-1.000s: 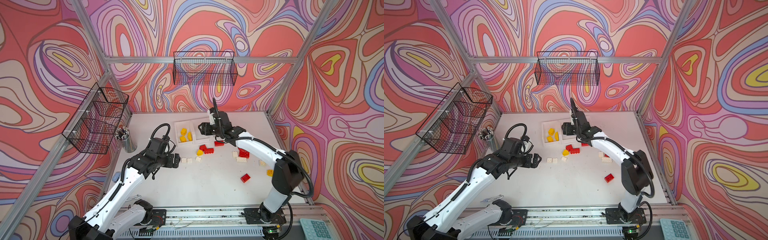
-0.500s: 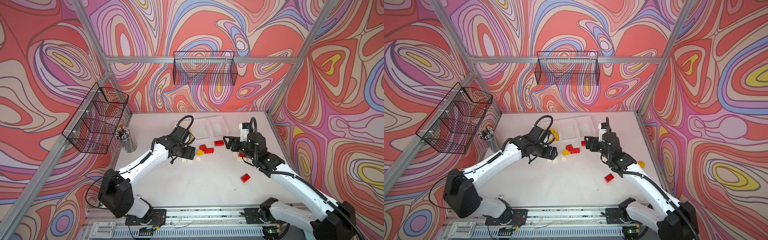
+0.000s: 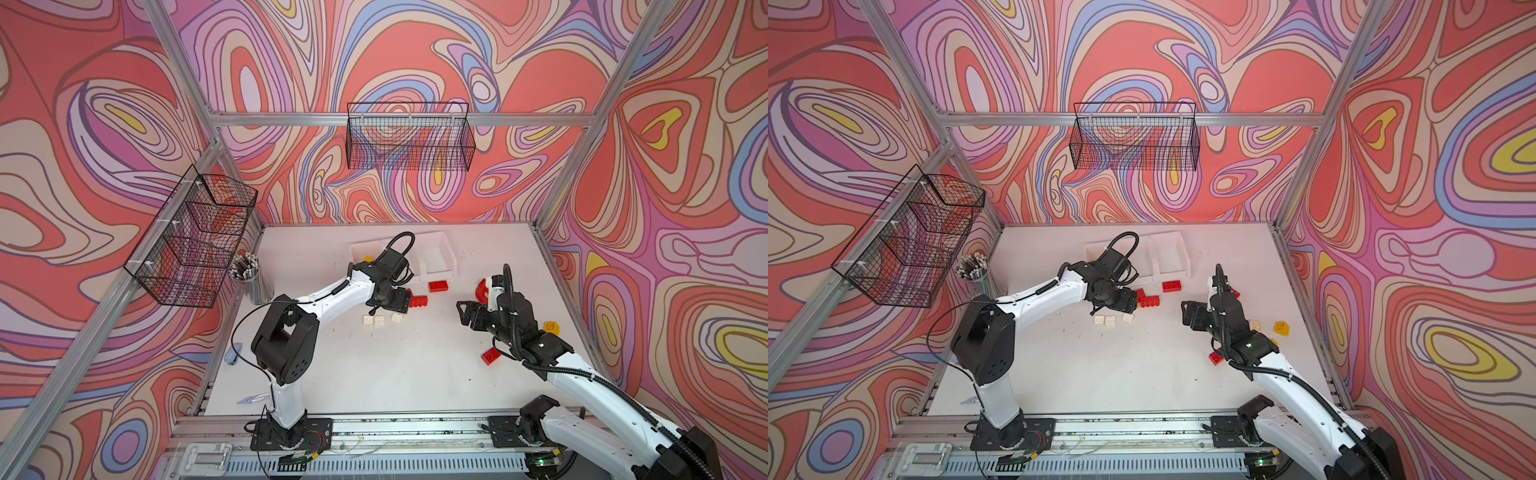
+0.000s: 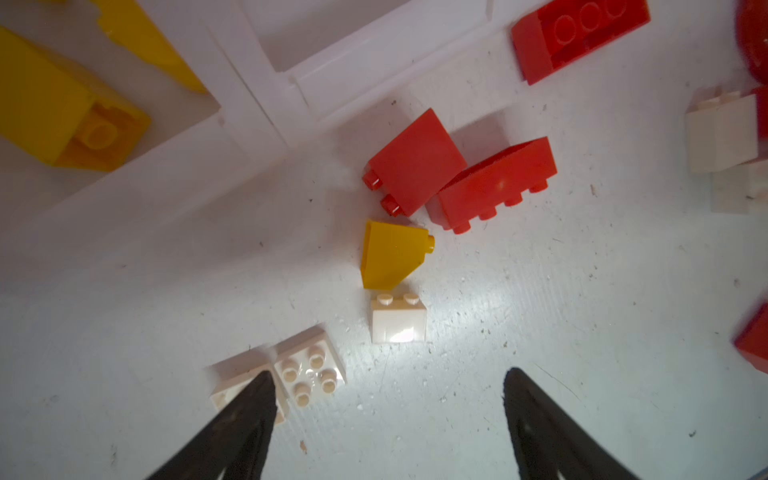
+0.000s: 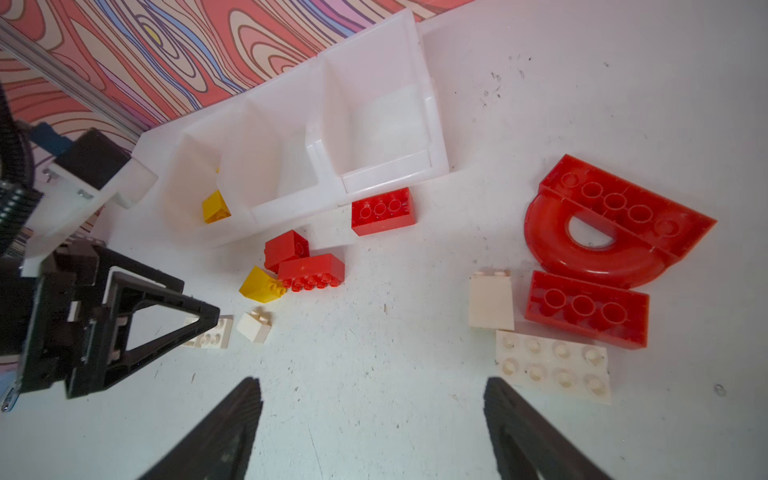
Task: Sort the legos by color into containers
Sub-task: 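Reach the left gripper to the yellow sloped brick while the right arm withdraws, then close the left gripper on the yellow sloped brick beside the red bricks and lift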
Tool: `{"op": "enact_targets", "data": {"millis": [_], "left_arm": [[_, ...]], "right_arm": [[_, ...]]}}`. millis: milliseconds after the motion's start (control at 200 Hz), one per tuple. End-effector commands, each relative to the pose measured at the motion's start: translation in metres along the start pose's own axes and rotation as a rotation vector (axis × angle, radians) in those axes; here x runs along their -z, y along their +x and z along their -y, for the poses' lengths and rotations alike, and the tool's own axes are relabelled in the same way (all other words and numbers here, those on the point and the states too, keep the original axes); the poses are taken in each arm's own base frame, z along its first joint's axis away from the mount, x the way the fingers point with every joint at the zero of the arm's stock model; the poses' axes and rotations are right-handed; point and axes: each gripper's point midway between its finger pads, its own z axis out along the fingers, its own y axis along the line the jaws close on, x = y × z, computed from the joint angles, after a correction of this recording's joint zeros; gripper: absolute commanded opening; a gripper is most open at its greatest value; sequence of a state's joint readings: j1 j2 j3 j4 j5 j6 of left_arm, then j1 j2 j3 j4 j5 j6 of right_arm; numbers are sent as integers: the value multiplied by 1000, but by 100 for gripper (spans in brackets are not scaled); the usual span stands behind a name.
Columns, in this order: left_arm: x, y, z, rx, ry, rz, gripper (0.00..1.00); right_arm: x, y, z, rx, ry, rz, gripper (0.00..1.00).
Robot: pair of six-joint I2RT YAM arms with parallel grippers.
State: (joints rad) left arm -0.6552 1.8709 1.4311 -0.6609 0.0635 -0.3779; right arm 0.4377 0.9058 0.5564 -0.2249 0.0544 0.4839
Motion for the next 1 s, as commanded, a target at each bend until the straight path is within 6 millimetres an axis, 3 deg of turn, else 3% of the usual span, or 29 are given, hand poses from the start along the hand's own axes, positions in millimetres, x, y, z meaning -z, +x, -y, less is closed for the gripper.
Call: {"op": "enact_targets", "data": {"millis": [0,386,556,996], "left_arm": [[-8,-10,-1,-14,-45,3,82],[-38,-10,1,-33,-53,-54,75],[-48,-7,0,-36,-62,-76,65],[-67,-10,-4,-37,-93,-91,60]], "right_arm": [[0,2,-1,9,-13,-1,88],[-6,9,1,13,-16,-20,87],[-7,11,5,12,2,-24,86],[-9,20,8,4,6,-44,86]]}}
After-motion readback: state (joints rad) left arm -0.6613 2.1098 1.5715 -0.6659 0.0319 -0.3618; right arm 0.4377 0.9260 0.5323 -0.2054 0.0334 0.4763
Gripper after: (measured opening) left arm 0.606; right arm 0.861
